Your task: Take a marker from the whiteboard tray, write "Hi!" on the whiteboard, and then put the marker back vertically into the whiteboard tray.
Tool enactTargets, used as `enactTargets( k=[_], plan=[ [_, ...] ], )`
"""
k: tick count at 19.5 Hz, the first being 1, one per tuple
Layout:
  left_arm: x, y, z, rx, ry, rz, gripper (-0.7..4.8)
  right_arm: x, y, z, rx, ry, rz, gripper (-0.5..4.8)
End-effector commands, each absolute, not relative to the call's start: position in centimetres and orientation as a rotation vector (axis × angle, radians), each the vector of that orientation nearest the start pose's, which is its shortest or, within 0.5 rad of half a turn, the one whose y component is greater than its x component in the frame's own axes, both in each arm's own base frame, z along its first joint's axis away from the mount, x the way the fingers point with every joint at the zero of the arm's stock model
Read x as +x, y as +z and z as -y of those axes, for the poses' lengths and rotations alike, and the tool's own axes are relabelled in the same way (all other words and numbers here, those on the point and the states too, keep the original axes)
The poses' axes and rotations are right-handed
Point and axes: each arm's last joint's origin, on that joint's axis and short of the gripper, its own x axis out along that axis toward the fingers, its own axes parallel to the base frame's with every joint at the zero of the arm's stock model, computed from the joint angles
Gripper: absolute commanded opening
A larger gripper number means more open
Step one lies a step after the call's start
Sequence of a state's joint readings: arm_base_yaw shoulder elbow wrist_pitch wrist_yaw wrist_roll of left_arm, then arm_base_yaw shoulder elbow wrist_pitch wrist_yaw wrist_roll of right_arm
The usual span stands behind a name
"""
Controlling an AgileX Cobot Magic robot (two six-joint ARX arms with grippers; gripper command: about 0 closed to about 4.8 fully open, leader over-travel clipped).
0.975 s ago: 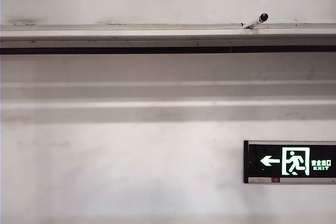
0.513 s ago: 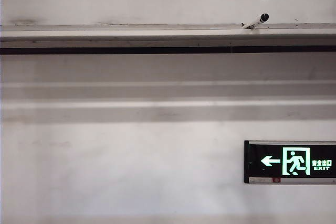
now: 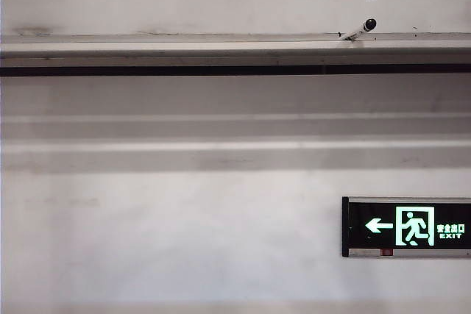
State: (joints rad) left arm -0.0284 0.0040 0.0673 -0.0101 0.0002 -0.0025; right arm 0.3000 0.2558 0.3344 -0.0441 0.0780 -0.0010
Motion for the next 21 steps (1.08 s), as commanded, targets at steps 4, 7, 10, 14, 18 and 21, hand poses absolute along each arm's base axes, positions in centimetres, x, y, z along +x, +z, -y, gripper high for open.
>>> enactTargets(
  k=[4,7,10,14,18,21],
  plan=[
    [9.69,17.56,0.18,-0.015,-0.022,0.106,-0.06,9.65,25.44,-2.78,0.009,0.227,0.047,0.31],
    [9.72,17.16,0.02,0.025,-0.001,0.065,-0.06,9.65,25.44,-2.77,0.009,0.226,0.047,0.31],
    [9.73,17.03,0.03,0.037,-0.002,0.052,-0.06,9.65,25.44,-2.77,0.009,0.226,0.047,0.31],
    [9.73,16.96,0.03,0.037,-0.004,0.045,-0.05,9.65,25.44,-2.78,0.009,0.227,0.047,0.31],
    [9.74,16.95,0.02,0.037,-0.001,0.044,-0.05,9.65,25.44,-2.78,0.009,0.227,0.047,0.32],
    [9.74,16.95,0.03,0.037,-0.002,0.044,-0.05,9.65,25.44,-2.78,0.009,0.227,0.047,0.31]
  ],
)
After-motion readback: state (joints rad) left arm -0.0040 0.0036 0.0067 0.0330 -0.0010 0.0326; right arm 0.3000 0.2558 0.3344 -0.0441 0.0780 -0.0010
